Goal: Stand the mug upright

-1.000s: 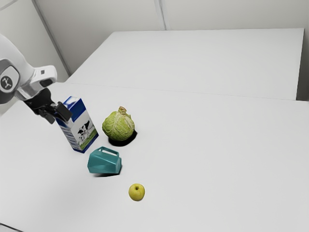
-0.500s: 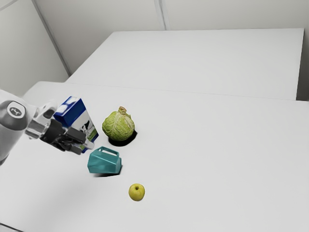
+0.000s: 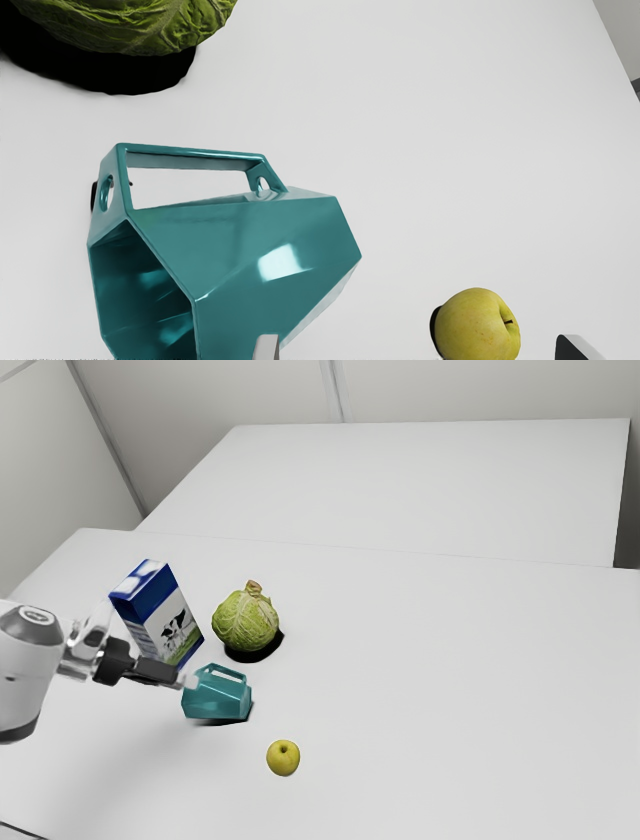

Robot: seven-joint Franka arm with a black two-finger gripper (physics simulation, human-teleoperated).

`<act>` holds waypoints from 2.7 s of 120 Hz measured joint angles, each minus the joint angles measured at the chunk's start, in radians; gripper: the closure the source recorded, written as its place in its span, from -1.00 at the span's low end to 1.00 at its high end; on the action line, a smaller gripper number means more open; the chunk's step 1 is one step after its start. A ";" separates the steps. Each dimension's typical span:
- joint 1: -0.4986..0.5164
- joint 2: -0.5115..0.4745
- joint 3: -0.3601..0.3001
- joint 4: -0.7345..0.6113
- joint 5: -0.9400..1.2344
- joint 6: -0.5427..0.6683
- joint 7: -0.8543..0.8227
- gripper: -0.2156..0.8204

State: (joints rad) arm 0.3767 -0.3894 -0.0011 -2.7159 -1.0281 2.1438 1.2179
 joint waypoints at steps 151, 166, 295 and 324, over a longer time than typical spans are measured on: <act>0.038 0.245 0.016 0.016 -0.239 0.033 0.596 -0.58; 0.037 0.248 0.016 0.016 -0.269 0.029 0.647 -0.49; -0.019 0.233 -0.048 0.080 -0.367 -0.013 0.779 0.80; -0.020 0.232 -0.068 0.103 -0.400 -0.001 0.787 0.89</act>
State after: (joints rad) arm 0.3568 -0.1573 -0.0695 -2.6129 -1.4277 2.1431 2.0050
